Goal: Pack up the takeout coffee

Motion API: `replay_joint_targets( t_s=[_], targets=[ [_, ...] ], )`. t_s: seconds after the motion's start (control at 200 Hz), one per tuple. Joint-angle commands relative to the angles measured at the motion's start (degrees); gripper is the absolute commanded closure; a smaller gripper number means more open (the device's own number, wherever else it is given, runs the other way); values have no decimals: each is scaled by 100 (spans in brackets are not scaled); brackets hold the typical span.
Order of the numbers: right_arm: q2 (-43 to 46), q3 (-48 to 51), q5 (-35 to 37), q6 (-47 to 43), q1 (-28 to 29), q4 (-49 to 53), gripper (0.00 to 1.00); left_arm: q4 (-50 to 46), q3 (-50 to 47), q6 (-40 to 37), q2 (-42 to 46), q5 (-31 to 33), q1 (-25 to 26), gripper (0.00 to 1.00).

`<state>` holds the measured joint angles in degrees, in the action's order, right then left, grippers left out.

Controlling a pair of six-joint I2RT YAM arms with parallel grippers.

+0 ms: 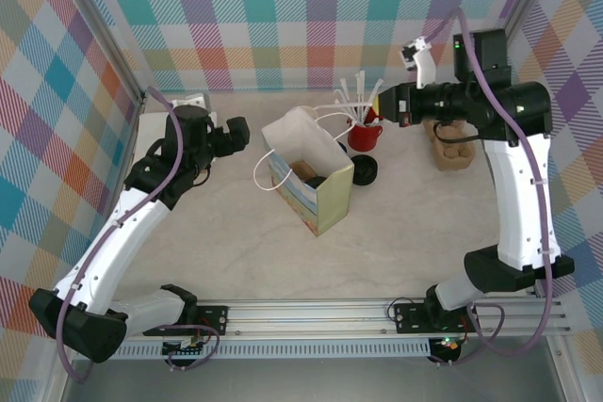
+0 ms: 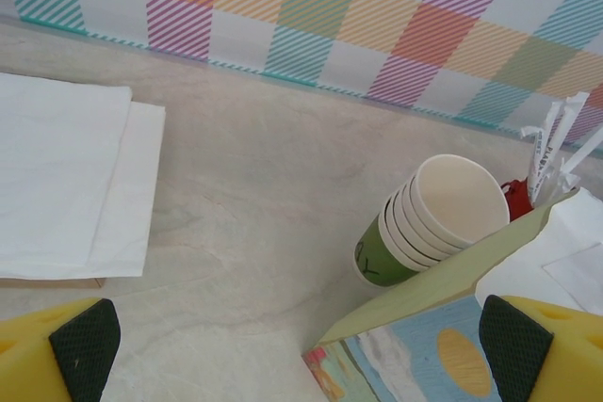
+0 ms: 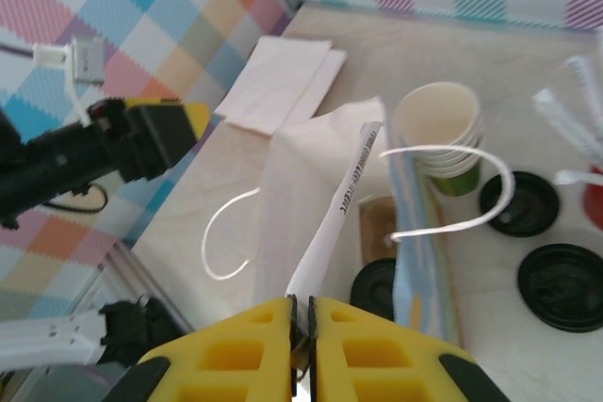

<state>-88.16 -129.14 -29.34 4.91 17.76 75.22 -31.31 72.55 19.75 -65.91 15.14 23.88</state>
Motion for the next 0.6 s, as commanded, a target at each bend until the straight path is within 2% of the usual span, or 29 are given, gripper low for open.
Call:
replay_joint_targets(
  t_s=[0.0,0.34,0.595],
  targets=[
    [-163,83,-381,-282,251,180,87,99,-51,39,172,175,-19,0],
    [-1207,-239,671,-443,1054,407,87,31,-136,41,280,246,-15,0],
    [-2047,-515,731,-544,1507,366,87,27,-205,63,316,262,-15,0]
  ],
)
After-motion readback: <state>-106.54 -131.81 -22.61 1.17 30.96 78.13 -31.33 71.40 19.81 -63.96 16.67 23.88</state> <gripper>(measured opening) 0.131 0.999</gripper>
